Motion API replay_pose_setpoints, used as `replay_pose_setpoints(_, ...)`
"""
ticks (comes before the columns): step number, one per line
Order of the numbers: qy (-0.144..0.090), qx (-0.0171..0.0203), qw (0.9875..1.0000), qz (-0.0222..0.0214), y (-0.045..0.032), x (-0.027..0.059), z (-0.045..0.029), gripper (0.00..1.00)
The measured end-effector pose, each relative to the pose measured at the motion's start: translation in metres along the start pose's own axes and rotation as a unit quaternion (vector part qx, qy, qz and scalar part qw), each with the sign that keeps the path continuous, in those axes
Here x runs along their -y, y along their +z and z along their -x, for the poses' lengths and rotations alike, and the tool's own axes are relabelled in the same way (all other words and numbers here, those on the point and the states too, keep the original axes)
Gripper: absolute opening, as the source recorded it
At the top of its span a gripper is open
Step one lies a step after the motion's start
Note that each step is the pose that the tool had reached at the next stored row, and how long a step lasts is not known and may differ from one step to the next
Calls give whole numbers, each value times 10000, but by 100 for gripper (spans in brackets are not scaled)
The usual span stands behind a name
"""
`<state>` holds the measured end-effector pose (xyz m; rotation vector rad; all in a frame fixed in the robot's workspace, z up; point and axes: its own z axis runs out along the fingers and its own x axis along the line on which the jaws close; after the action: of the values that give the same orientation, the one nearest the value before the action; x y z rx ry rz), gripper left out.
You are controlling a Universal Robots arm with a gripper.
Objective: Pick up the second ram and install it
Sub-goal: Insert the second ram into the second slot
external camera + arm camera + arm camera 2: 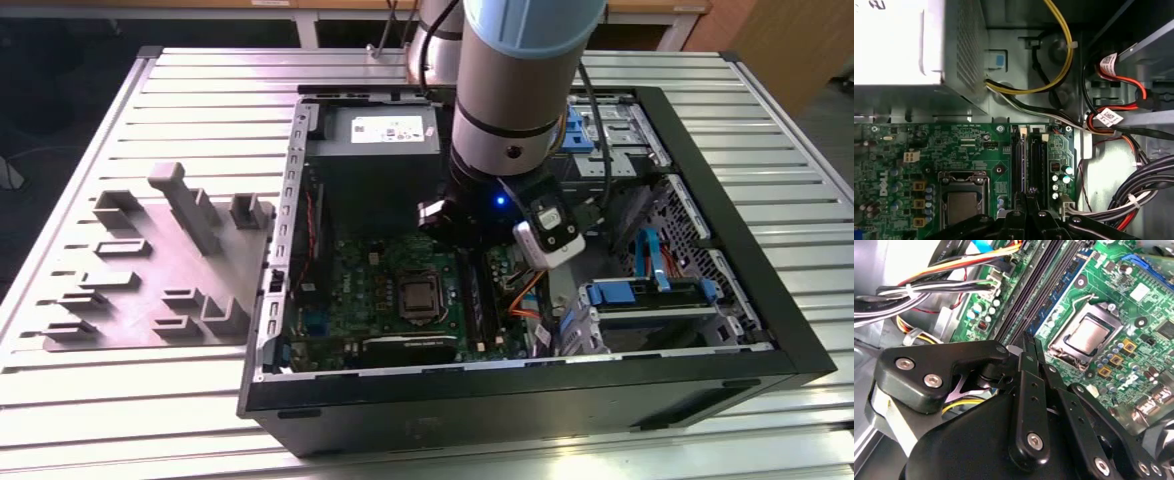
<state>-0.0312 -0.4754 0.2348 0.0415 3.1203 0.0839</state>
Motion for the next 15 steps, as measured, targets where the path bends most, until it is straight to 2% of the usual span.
replay_pose_setpoints(7,2,0,10000,0,65,25,5,11)
replay_pose_setpoints(15,3,0,10000,-2,100,31,10,11)
